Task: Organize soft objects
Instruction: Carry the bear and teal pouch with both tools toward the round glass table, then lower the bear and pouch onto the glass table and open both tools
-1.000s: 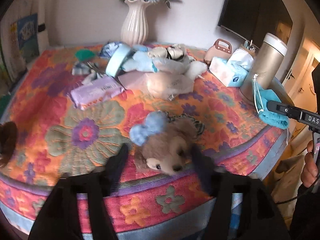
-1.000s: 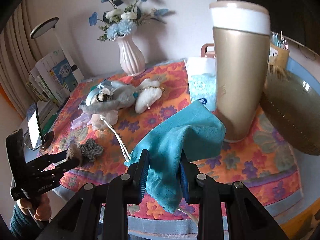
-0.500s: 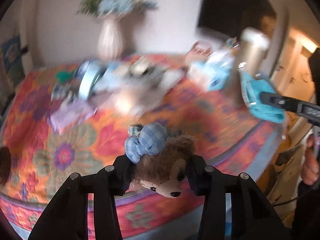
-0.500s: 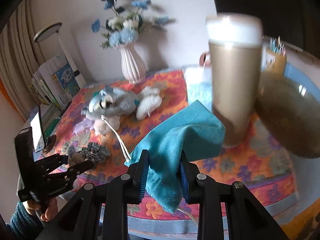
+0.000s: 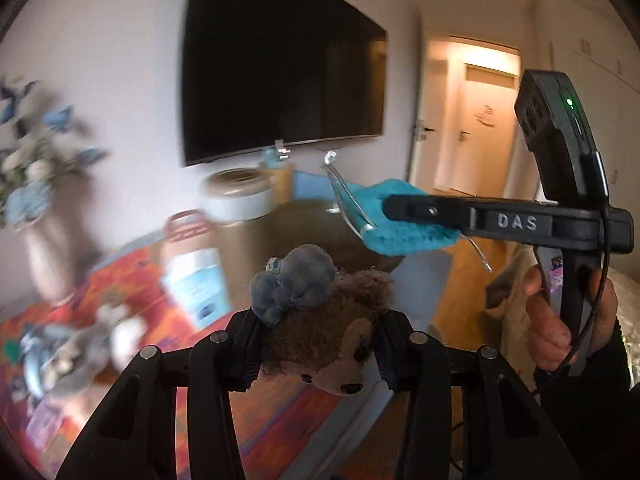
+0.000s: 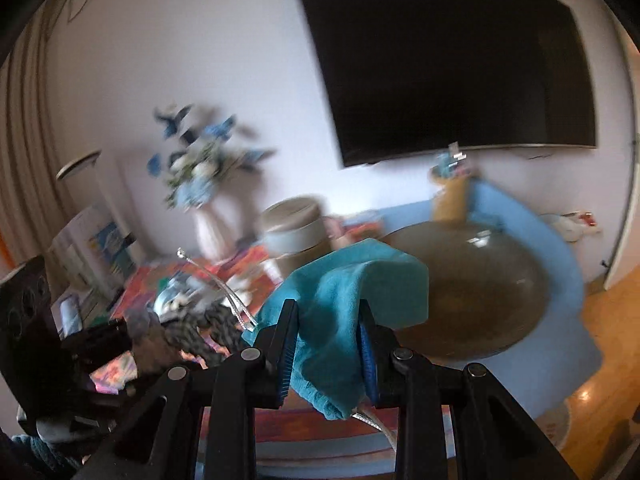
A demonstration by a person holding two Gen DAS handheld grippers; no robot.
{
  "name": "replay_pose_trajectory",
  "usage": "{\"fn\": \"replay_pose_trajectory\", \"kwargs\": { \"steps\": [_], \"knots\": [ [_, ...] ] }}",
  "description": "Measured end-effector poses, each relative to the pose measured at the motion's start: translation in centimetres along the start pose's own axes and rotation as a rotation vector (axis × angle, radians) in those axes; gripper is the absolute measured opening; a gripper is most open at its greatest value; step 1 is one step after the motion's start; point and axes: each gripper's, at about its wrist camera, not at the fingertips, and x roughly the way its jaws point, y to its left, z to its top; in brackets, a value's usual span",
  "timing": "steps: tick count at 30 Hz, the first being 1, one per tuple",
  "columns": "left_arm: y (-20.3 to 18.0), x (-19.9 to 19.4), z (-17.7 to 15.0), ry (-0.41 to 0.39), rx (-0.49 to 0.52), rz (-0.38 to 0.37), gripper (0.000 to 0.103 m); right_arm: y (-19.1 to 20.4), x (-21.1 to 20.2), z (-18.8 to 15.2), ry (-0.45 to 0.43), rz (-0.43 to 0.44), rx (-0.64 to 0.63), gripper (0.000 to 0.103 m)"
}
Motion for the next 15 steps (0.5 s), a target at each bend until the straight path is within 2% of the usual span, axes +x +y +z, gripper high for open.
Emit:
{"fn": "replay_pose_trajectory", "kwargs": {
  "steps": [4, 7, 9, 12, 15],
  "knots": [
    [-1.2, 3.7, 2.3, 0.002, -0.038, -0.036, 0.042, -4.0, -0.9, 1.2, -0.022, -0.112, 0.055, 0.027],
    [-2.7, 6.6, 4.6, 0.001, -0.037, -0.037, 0.042, -7.8, -0.8, 3.1, -0.043, -0.148, 0.124, 0.027],
    [-4.1, 8.5, 5.7, 0.006, -0.023, 0.010, 0.043, -10.5, 0.6, 4.8, -0.023, -0.139, 0.168, 0.027],
    [-5.4, 11.6, 6.7, 0.010, -0.018, 0.151, 0.043, -13.4, 3.4, 6.6, 0.035, -0.114, 0.201, 0.027],
    [-5.1, 15.3, 7.1, 0.060, -0.056, 0.231, 0.043, -16.2, 7.5, 8.3, 0.138, -0.047, 0.248, 0.027]
  ]
}}
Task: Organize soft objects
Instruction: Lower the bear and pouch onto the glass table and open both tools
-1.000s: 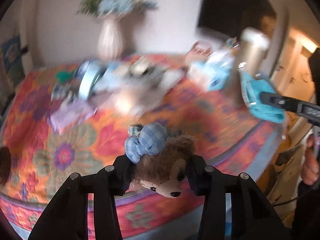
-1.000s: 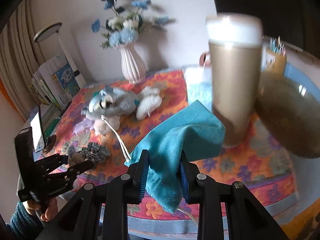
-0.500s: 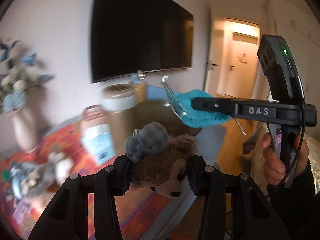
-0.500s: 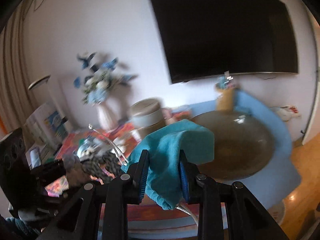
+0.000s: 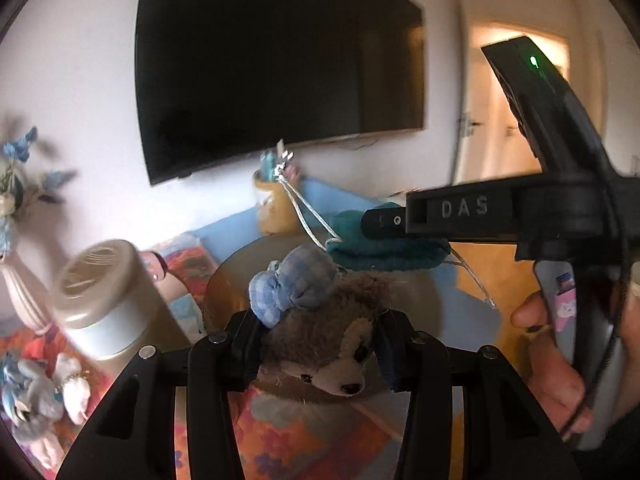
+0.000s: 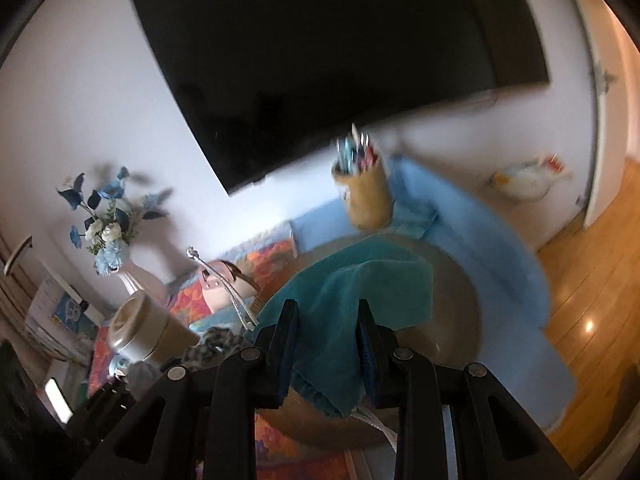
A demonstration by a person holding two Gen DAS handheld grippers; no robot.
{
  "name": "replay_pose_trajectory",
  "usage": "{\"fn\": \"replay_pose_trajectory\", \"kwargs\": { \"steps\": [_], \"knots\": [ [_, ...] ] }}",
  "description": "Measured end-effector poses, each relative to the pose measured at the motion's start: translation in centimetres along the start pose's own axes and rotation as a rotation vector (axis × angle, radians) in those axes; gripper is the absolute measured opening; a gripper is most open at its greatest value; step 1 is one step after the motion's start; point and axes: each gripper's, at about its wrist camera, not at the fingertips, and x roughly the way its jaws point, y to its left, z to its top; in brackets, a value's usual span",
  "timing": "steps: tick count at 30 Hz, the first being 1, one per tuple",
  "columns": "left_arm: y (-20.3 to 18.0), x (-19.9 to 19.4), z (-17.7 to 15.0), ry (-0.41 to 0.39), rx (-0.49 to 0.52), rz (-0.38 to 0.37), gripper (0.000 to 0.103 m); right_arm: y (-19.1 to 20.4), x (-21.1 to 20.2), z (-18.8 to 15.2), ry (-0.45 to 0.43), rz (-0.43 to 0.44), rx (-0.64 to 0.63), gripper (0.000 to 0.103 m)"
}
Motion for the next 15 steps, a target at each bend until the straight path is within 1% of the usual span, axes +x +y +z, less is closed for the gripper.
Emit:
{"fn": "replay_pose_trajectory", "kwargs": {
  "steps": [1, 2, 4, 5, 6, 7, 8, 10, 12, 13, 15],
  "knots": [
    [-0.1, 0.6, 0.1, 0.009, -0.001, 0.017, 0.044, -0.5, 0.9, 0.5, 0.025, 0.007, 0.006, 0.027],
    [-0.3, 1.5, 0.1, 0.017, 0.005, 0.049, 0.047, -1.0, 2.0, 1.0, 0.052, 0.014, 0.010, 0.027],
    [-0.8, 2.7, 0.2, 0.020, 0.027, 0.121, 0.049, -1.8, 4.2, 2.0, 0.127, 0.050, 0.017, 0.029],
    [-0.9, 3.3, 0.1, 0.021, 0.038, 0.150, 0.053, -2.0, 5.2, 2.3, 0.162, 0.065, 0.024, 0.040],
    [-0.9, 3.7, 0.1, 0.025, 0.043, 0.163, 0.061, -2.4, 6.0, 2.5, 0.194, 0.072, 0.031, 0.048],
    [-0.9, 4.1, -0.1, 0.035, 0.046, 0.169, 0.085, -2.6, 6.7, 2.6, 0.213, 0.066, 0.034, 0.059],
    [-0.9, 4.3, -0.3, 0.040, 0.046, 0.156, 0.098, -2.7, 7.0, 2.6, 0.223, 0.059, 0.029, 0.061],
    [-1.2, 4.0, -0.7, 0.024, 0.049, 0.139, 0.099, -3.1, 7.3, 2.3, 0.259, 0.060, 0.027, 0.061],
    [-2.0, 3.1, -1.1, 0.015, 0.079, 0.123, 0.099, -3.7, 7.1, 1.8, 0.298, 0.082, 0.055, 0.061],
    [-2.6, 2.5, -1.2, 0.012, 0.091, 0.114, 0.099, -4.1, 6.8, 1.6, 0.308, 0.095, 0.070, 0.061],
    [-3.4, 1.4, -1.8, -0.001, 0.106, 0.095, 0.099, -4.5, 5.3, 1.2, 0.296, 0.112, 0.093, 0.061]
  ]
}}
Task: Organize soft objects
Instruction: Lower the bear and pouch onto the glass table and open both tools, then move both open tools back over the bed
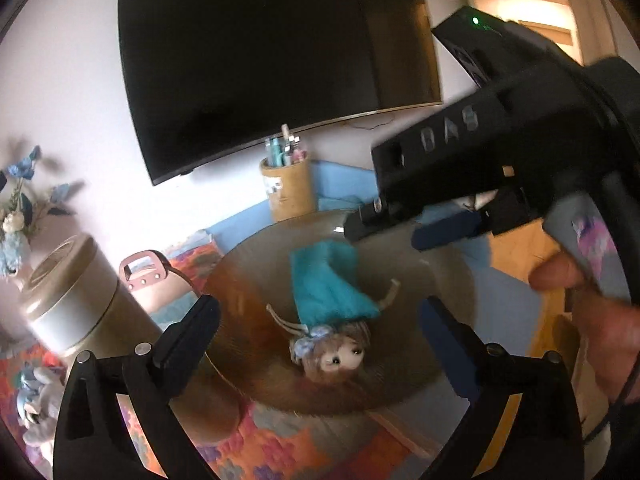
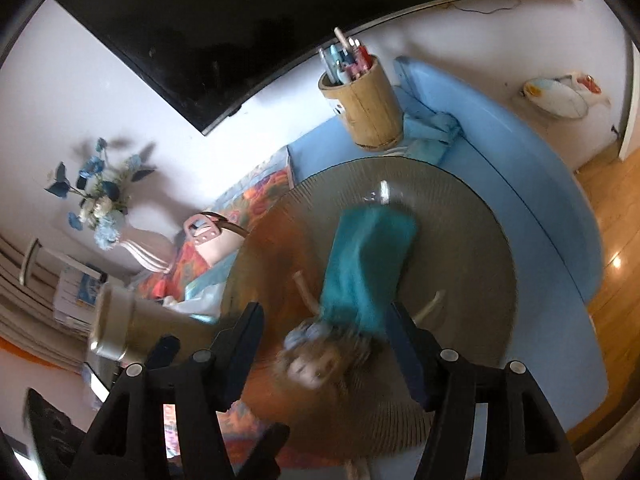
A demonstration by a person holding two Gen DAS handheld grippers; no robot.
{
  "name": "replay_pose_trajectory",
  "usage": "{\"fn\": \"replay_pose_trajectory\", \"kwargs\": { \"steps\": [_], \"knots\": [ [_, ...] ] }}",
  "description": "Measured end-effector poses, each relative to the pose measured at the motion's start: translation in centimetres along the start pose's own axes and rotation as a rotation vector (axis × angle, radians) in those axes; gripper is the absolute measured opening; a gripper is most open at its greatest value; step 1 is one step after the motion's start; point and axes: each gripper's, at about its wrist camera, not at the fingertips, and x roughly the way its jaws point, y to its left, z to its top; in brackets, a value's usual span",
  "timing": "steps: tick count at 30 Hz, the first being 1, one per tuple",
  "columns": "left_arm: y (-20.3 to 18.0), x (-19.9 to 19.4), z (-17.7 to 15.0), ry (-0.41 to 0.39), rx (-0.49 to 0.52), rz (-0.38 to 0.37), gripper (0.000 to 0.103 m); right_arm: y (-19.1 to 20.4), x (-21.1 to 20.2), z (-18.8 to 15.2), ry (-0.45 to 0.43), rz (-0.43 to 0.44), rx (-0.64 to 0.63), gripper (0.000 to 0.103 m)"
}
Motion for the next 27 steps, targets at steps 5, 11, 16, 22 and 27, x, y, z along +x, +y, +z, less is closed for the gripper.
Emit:
{"fn": "replay_pose_trajectory", "kwargs": {
  "steps": [5, 11, 16, 22, 27],
  "knots": [
    [-0.7, -4.9, -2.0, -0.074, 0.053, -0.067, 0.099, 1.1, -4.8, -3.1, -0.101, 0.065, -0.006, 0.063],
    [2.3, -11.6, -4.8, -0.163, 0.085, -0.060, 0.100, 6.2, -8.6, -8.9, -0.232, 0.112, -0.149, 0.064],
    [10.1, -14.8, -7.3, -0.120, -0.032, 0.025, 0.100, 13.3, -8.4, -14.3, -0.317, 0.197, -0.338, 0.090],
    [21.8, -16.8, -11.6, -0.017, -0.202, 0.180, 0.100, 24.3, -4.1, -18.0, -0.264, 0.288, -0.562, 0.090],
    [30.8, -15.0, -16.3, 0.086, -0.362, 0.307, 0.099, 32.0, 4.9, -19.8, -0.148, 0.230, -0.638, 0.090]
  ]
}}
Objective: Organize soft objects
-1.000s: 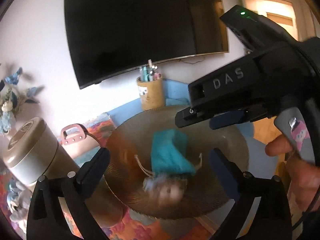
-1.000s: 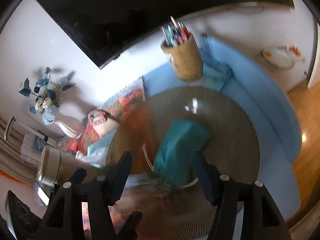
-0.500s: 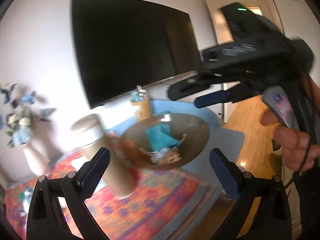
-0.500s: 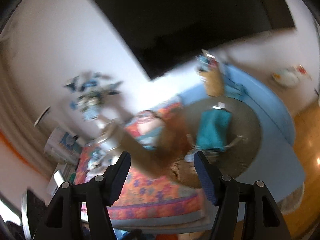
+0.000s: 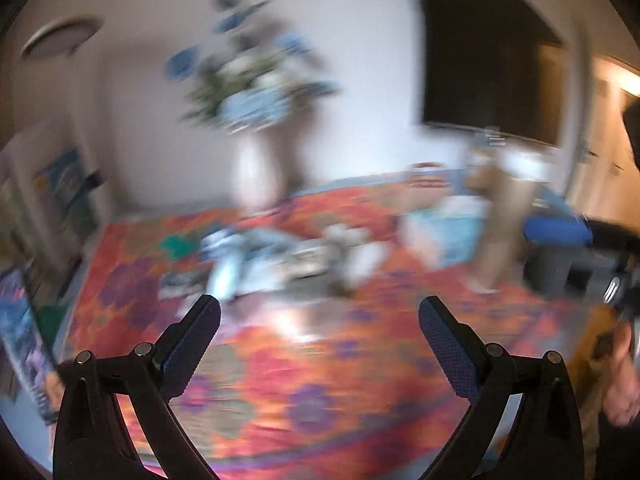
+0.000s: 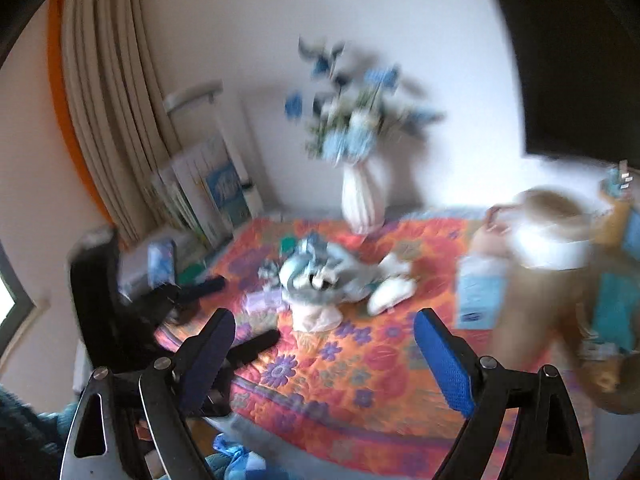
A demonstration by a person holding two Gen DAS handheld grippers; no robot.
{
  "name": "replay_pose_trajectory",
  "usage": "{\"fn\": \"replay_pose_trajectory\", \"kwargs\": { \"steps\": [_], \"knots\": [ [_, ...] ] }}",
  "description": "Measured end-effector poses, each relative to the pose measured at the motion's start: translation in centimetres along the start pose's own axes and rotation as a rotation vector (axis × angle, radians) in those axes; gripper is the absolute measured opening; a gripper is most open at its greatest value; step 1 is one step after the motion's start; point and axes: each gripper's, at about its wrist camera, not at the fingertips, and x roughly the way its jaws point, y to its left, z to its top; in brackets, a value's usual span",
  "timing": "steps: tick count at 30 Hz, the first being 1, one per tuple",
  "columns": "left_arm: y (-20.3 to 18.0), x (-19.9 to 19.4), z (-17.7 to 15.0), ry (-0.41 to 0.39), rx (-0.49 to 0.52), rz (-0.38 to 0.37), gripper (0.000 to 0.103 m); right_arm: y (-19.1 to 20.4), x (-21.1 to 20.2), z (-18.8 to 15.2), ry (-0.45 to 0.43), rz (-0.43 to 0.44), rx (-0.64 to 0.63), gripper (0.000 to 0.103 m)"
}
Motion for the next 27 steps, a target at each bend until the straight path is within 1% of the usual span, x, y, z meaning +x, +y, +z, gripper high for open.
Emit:
{"fn": "replay_pose_trajectory", "kwargs": {
  "steps": [2, 4, 6, 8, 10, 11, 15, 18, 22, 27],
  "knots": [
    [2.0, 1.8, -1.2, 0.026, -0.022, 0.054, 0.099, 0.9, 5.0, -0.5, 0.060, -0.046, 0.002, 0.090],
    [4.0, 3.5, -2.1, 0.025, -0.052, 0.091, 0.099, 1.2, 9.4, -1.2, 0.106, -0.083, 0.004, 0.090],
    [5.4, 4.9, -2.8, 0.016, -0.074, 0.114, 0.099, 1.0, 11.9, -1.9, 0.092, -0.130, -0.019, 0.090],
    [6.2, 5.5, -3.5, 0.009, -0.084, 0.113, 0.099, 1.1, 13.8, -2.5, 0.067, -0.180, -0.045, 0.090],
    [6.9, 6.1, -4.0, 0.018, -0.111, 0.094, 0.099, 0.8, 14.7, -2.6, 0.051, -0.194, -0.041, 0.090],
    [7.1, 6.2, -4.0, 0.030, -0.127, 0.070, 0.099, 0.6, 15.2, -2.7, 0.049, -0.192, -0.034, 0.090],
    [8.2, 6.0, -4.2, 0.021, -0.188, 0.022, 0.099, 0.3, 15.8, -3.5, 0.047, -0.194, -0.010, 0.090],
    [8.6, 6.0, -4.4, 0.015, -0.212, -0.002, 0.099, 0.2, 15.8, -3.5, 0.048, -0.195, -0.007, 0.090],
    [8.6, 5.9, -4.5, 0.007, -0.216, -0.009, 0.099, 0.6, 16.7, -3.8, 0.089, -0.209, -0.034, 0.090],
    [8.7, 5.8, -4.6, 0.002, -0.223, -0.018, 0.099, 1.2, 16.9, -4.0, 0.089, -0.225, -0.068, 0.090]
  ]
}}
